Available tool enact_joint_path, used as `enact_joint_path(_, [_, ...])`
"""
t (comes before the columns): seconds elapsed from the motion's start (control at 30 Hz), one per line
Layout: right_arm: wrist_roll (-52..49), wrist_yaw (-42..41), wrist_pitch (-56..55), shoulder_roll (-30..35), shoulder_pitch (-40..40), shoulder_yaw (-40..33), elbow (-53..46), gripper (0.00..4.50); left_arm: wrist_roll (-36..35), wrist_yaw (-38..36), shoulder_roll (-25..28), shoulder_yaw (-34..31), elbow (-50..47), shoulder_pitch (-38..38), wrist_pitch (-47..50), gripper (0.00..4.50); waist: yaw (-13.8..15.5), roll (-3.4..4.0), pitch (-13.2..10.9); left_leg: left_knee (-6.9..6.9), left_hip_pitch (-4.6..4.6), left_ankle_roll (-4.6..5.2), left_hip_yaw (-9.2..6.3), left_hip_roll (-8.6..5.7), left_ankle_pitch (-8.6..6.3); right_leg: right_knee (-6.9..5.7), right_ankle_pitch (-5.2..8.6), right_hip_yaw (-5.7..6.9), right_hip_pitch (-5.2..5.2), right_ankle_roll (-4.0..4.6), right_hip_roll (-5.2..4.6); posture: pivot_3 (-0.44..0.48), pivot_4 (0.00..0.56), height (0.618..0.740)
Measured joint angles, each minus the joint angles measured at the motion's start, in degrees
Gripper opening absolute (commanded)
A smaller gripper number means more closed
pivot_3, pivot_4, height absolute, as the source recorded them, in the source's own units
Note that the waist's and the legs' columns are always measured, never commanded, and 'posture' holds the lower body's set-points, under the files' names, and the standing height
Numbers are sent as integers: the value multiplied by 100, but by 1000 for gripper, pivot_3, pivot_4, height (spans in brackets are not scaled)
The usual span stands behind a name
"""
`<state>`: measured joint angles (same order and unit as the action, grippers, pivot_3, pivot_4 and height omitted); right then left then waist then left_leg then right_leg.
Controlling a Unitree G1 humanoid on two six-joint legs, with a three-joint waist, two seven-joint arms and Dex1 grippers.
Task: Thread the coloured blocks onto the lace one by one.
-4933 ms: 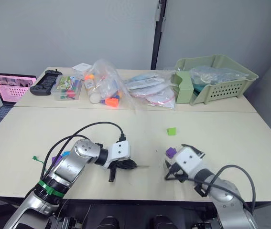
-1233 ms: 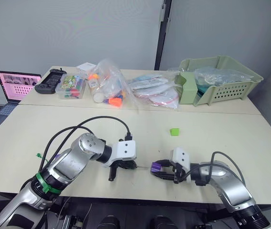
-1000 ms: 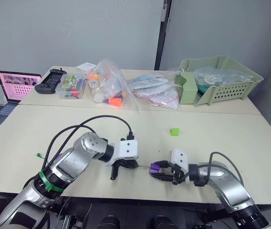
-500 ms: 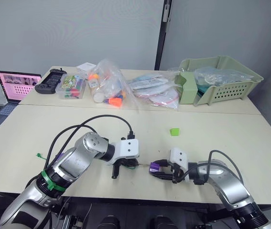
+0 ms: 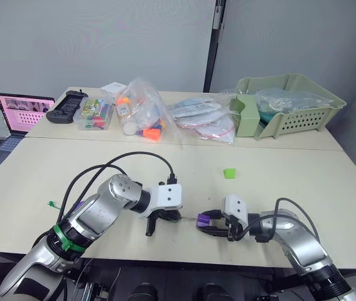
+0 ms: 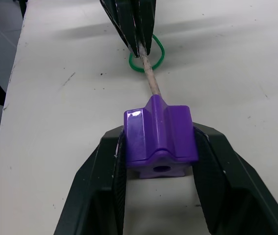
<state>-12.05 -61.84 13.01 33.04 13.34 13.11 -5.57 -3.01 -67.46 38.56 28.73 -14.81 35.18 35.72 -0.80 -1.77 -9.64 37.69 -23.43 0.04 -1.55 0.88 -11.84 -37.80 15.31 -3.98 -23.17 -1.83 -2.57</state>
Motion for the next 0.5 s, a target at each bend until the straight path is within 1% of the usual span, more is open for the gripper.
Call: enact_joint_path(0.5, [3, -80, -45, 41, 42, 8, 57, 1373, -57, 30, -3, 0, -31, -20, 79, 0, 1, 0, 0, 1, 0, 0, -1, 0, 0, 0, 0, 0, 0, 0, 0, 0, 150, 740])
